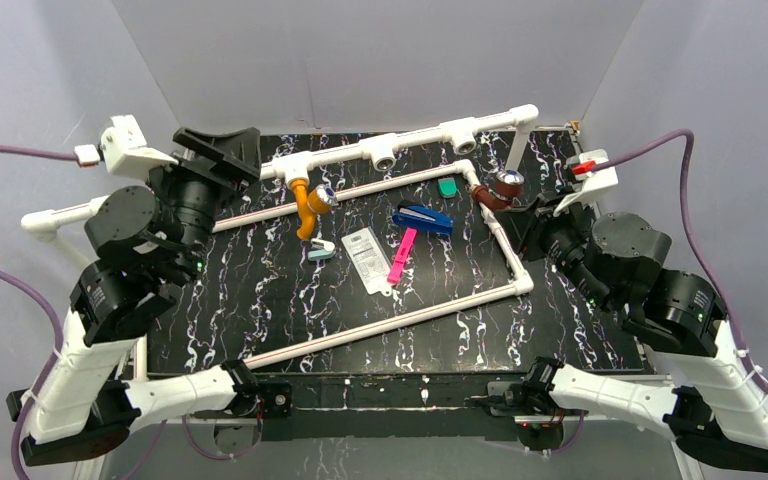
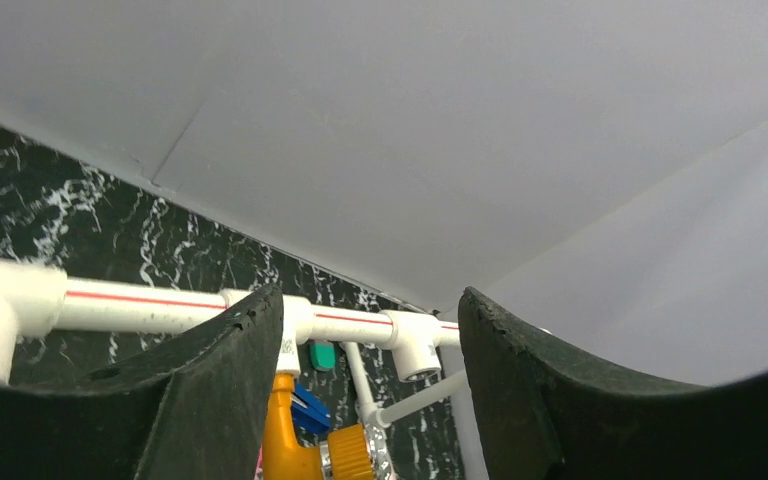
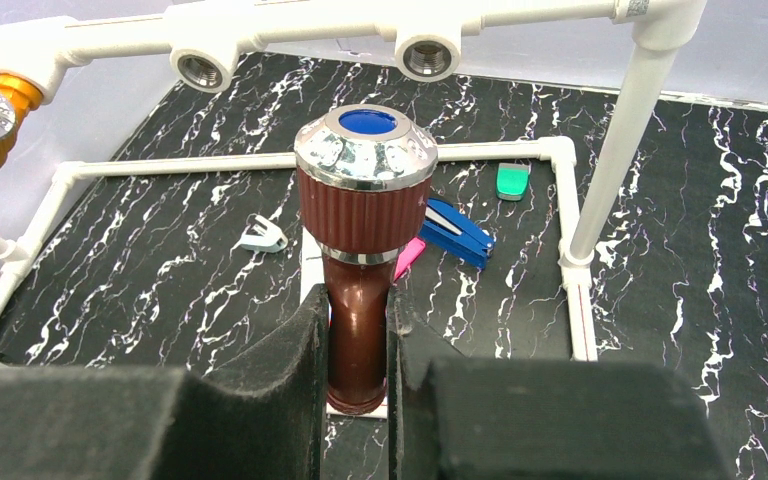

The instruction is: Install the water faucets

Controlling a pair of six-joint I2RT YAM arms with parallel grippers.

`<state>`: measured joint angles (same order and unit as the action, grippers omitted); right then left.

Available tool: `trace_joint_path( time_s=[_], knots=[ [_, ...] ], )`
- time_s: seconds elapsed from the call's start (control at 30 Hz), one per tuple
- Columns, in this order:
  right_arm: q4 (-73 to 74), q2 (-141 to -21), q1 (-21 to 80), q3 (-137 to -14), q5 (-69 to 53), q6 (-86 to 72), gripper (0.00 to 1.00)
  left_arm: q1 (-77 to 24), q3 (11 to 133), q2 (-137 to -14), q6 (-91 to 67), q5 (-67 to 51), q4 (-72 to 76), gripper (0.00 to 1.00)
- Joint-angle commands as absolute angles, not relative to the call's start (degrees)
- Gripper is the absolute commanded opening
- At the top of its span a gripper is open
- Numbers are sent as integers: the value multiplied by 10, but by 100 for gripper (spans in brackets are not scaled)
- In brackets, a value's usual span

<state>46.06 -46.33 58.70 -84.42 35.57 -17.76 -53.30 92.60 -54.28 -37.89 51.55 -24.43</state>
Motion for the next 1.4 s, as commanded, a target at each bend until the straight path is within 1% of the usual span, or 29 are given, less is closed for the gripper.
trace_joint_path(
  time_s=[0.0, 0.13, 0.23, 0.47, 0.67, 0.77, 0.9, 1.17, 1.27, 1.37],
  knots=[
    [418, -474, 591, -849, 360, -163, 1, -530, 1013, -598, -232, 491, -273, 61],
    [418, -490, 591, -853, 368, -142, 1, -530, 1099, -660, -151, 490, -326, 61],
    [418, -505, 591, -855, 381, -120, 1, -530, 1131, -691, -101, 502, -339, 61],
    [390, -537, 591, -826, 394, -62, 1, -530, 1130, -735, -4, 571, -318, 57],
    [381, -555, 589, -810, 396, -44, 1, -521, 1114, -755, 64, 590, -264, 56],
    [383, -554, 589, -798, 398, -46, 1, -485, 1137, -785, 56, 555, -281, 56],
    [387, -548, 589, -783, 401, -49, 1, -367, 1151, -813, -11, 430, -321, 55],
    [389, -554, 580, -759, 412, -30, 1, -238, 1077, -827, -75, 319, -297, 56],
    [381, -559, 566, -751, 405, -20, 1, -205, 1045, -826, -91, 290, -279, 57],
    [370, -563, 533, -741, 371, -11, 1, -178, 1022, -826, -100, 268, -271, 57]
  ],
)
